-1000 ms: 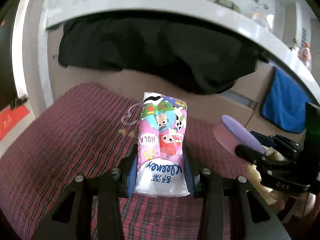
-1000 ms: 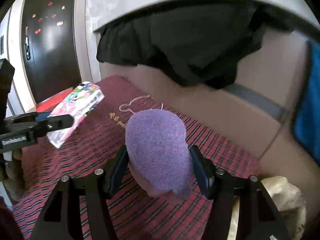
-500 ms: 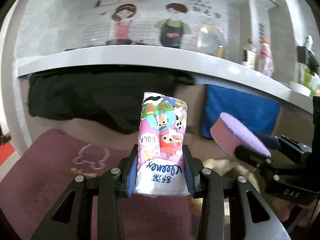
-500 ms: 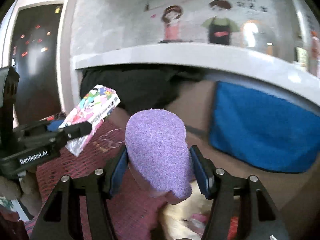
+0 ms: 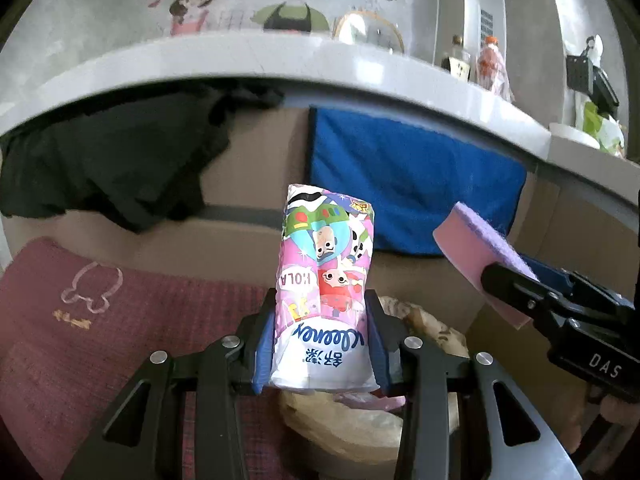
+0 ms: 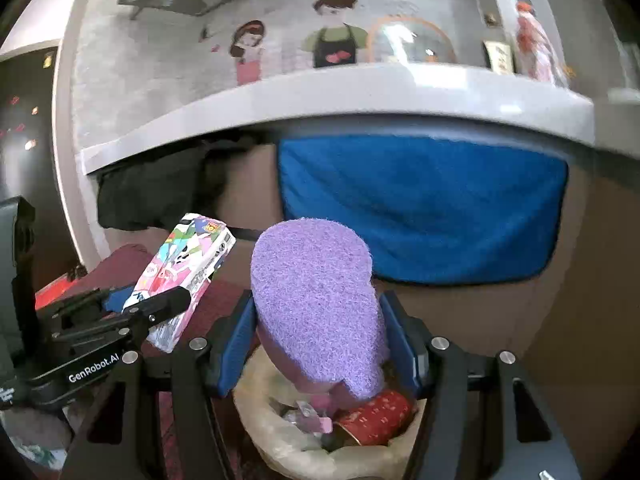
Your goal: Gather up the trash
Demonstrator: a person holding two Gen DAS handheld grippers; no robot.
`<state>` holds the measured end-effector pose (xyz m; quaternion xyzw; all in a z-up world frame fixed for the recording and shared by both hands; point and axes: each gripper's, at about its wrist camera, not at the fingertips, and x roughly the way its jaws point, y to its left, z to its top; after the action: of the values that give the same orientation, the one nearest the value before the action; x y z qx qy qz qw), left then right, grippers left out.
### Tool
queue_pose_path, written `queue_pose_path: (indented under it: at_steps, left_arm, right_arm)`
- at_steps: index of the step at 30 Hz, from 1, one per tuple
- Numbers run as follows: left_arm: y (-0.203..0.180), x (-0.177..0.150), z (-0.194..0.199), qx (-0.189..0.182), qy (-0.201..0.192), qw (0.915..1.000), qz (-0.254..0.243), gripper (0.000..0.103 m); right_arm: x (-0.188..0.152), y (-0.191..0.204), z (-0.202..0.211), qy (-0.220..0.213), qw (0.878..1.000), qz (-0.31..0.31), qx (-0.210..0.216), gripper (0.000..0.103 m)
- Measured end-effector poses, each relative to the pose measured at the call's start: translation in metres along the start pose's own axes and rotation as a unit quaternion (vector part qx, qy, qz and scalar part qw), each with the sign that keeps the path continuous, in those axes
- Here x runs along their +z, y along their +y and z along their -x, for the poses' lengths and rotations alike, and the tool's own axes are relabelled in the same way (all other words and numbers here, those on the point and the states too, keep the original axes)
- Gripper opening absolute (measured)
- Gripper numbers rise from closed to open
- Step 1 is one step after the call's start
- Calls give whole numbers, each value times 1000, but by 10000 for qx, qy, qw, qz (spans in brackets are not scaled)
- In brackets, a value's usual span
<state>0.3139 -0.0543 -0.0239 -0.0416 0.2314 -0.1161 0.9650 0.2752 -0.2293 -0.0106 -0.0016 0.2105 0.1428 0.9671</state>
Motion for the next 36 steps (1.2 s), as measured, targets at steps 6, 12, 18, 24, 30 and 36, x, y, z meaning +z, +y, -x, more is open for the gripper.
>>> queue_pose_path:
  at_steps: [6, 12, 18, 24, 30, 36]
  left_arm:
    - [-8, -16, -32, -126, 357, 9993, 65, 41]
    - [-9, -25, -53, -145, 532, 9985, 67, 41]
    - [-8, -26, -67, -551, 620, 9966, -4, 44]
    - [7, -25, -80, -909, 830, 9922, 219, 57]
    - [13, -18, -65, -811, 615, 9944, 267, 57]
    - [25, -19, -23, -424, 527, 9963, 530, 57]
  right_arm:
    - [-18, -25, -20, 208, 9992, -327, -114, 58]
    - [-35, -39, -42, 441, 9973, -561, -169, 58]
    - [-44, -42, -56, 571, 9963, -577, -274, 58]
    - [-51, -46, -63, 552, 9963, -579, -316, 61]
    - [-51, -46, -61, 515, 9956, -700, -359, 62]
    - [-50, -35, -40, 453, 9957, -721, -374, 62]
